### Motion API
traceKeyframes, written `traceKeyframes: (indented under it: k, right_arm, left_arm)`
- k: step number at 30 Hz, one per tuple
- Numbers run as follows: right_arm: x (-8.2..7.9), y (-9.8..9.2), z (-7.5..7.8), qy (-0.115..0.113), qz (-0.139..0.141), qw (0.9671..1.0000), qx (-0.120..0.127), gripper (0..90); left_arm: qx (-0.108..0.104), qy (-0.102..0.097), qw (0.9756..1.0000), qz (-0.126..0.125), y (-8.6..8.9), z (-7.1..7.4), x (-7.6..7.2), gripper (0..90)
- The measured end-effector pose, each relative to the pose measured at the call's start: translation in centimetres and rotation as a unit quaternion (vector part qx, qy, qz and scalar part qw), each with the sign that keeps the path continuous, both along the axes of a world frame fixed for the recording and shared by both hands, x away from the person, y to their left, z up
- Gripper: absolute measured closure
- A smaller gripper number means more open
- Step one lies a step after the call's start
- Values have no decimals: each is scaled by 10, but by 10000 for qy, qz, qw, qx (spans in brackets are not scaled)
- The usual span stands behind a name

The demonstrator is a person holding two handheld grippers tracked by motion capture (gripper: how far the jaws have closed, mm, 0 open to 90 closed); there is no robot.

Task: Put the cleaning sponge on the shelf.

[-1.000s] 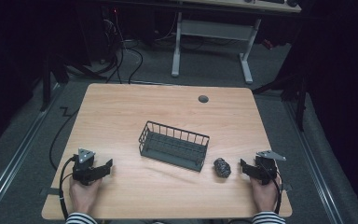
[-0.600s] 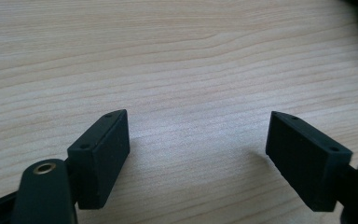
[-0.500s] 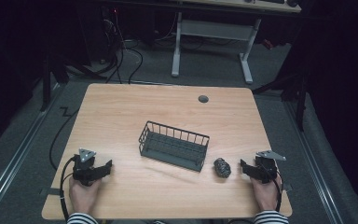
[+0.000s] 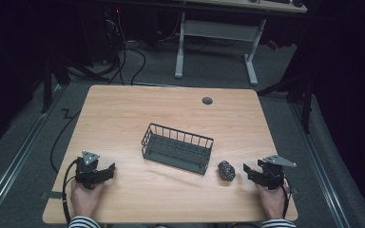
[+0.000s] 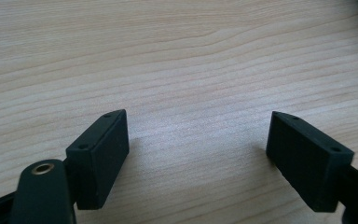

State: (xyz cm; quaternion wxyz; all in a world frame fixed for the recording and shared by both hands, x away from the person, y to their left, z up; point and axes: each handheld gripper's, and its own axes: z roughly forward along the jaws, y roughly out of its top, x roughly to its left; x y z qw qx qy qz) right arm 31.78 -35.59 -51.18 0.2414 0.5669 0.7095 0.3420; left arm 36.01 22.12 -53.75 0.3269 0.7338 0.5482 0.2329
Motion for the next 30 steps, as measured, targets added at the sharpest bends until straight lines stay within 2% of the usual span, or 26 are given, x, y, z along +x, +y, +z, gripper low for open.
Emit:
traceKeyframes:
  k: [2,8,18,22,30]
  right_arm:
    - [-4,1,3,-70,59,10000,-23,323]
    - [-15,3,12,-172,131,9997,136,319]
    - [-30,17,24,-277,514,9982,148,299]
    - [-32,32,31,-314,772,9964,181,290]
    - [-29,60,36,-275,1201,9924,-5,272]
  left_arm:
    - [2,-2,10000,1,0,0,0,212]
    - [2,-1,10000,5,0,0,0,212]
    - [1,10,10000,2,0,0,0,211]
    - [2,-1,10000,8,0,0,0,211]
    - [1,0,10000,8,0,0,0,211]
